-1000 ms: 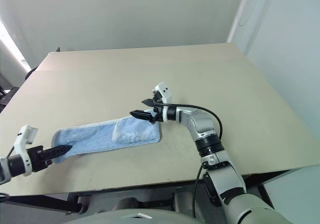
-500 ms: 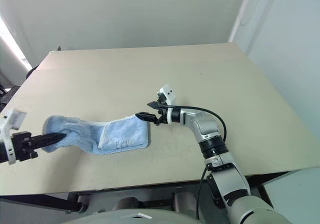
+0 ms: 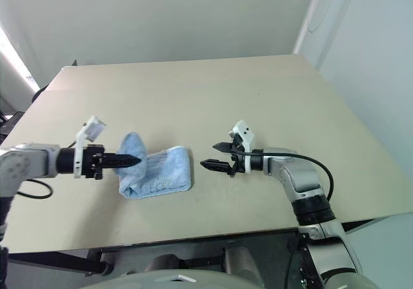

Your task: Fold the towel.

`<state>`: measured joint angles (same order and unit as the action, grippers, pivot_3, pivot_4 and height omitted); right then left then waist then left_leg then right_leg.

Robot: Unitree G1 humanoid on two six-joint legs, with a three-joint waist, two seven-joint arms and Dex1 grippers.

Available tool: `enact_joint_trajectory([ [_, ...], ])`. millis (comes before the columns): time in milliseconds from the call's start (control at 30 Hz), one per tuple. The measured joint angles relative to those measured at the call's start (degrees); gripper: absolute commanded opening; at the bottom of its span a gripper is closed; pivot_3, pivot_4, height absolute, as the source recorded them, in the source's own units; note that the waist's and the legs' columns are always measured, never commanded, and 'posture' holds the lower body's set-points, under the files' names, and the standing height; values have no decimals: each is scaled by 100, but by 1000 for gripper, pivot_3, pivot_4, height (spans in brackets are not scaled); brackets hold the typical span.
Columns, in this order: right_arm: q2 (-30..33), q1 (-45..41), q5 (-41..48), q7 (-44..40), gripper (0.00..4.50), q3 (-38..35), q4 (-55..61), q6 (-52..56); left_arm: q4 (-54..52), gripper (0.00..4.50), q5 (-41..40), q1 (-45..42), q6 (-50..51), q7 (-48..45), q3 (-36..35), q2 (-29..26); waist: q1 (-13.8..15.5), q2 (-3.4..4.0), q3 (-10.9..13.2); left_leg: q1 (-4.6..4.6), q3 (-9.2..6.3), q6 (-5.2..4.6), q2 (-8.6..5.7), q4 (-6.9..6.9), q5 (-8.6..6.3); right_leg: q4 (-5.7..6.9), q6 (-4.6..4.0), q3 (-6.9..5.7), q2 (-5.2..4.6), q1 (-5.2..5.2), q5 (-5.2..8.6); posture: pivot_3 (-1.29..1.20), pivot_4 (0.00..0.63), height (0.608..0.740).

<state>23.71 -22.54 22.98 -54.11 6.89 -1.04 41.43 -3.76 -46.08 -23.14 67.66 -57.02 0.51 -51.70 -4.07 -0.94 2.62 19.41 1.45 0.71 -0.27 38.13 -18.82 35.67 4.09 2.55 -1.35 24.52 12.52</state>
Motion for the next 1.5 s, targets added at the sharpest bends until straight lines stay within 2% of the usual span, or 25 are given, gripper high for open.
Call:
enact_joint_trajectory([
  [200,-17,254,85,471,4500,-178,322,133,634,45,613,-672,-384,-490,1002,433,17,-5,3,5,-3,-2,-1,0,-1,-7,0,-1,1,0,0,0,0,740],
  [400,-20,427,90,838,4500,-340,361,184,1112,45,1180,-824,-1006,-737,1340,776,17,-7,4,7,-2,-5,0,0,-2,-12,11,0,1,0,-8,0,0,740],
  [500,-20,440,93,928,4500,-350,371,191,1179,730,1180,-876,-1014,-949,1340,820,20,-7,4,7,-2,-7,0,0,-3,-12,13,0,1,0,-8,0,0,740],
  [767,-38,441,77,1096,4500,-328,361,182,900,3594,1161,-859,-851,-1138,1323,896,19,-8,4,8,-3,-8,1,0,-3,-12,16,0,0,-1,-10,0,0,740],
  [1033,-137,329,24,1132,4500,-282,149,134,127,3594,931,-730,-878,-1042,873,895,17,-9,4,6,-3,-8,3,1,-3,-11,16,2,0,-1,-10,0,0,740],
  [1167,-246,308,-32,1184,4500,-239,91,71,174,3594,990,-729,-1130,-864,550,808,14,-9,4,4,-3,-8,4,2,-3,-8,16,1,2,-2,-11,0,0,740],
  [1300,-280,297,-60,1218,4500,-217,81,-47,350,3594,1452,-420,-2004,-946,477,401,11,-7,4,3,-2,-8,4,1,-3,-8,11,1,3,-1,-14,0,0,740],
  [1400,-288,300,-90,1233,4500,-221,75,-114,521,3594,1691,177,-3106,-1179,280,415,23,-6,4,6,-1,-8,3,2,-3,-11,5,0,-4,-1,-16,0,0,740],
  [1500,-331,299,-103,1281,4500,-232,71,-243,780,3594,1826,413,-3858,-1243,214,799,101,-9,3,7,-1,-8,1,10,-4,-12,5,-2,-9,-6,-17,0,0,740],
])
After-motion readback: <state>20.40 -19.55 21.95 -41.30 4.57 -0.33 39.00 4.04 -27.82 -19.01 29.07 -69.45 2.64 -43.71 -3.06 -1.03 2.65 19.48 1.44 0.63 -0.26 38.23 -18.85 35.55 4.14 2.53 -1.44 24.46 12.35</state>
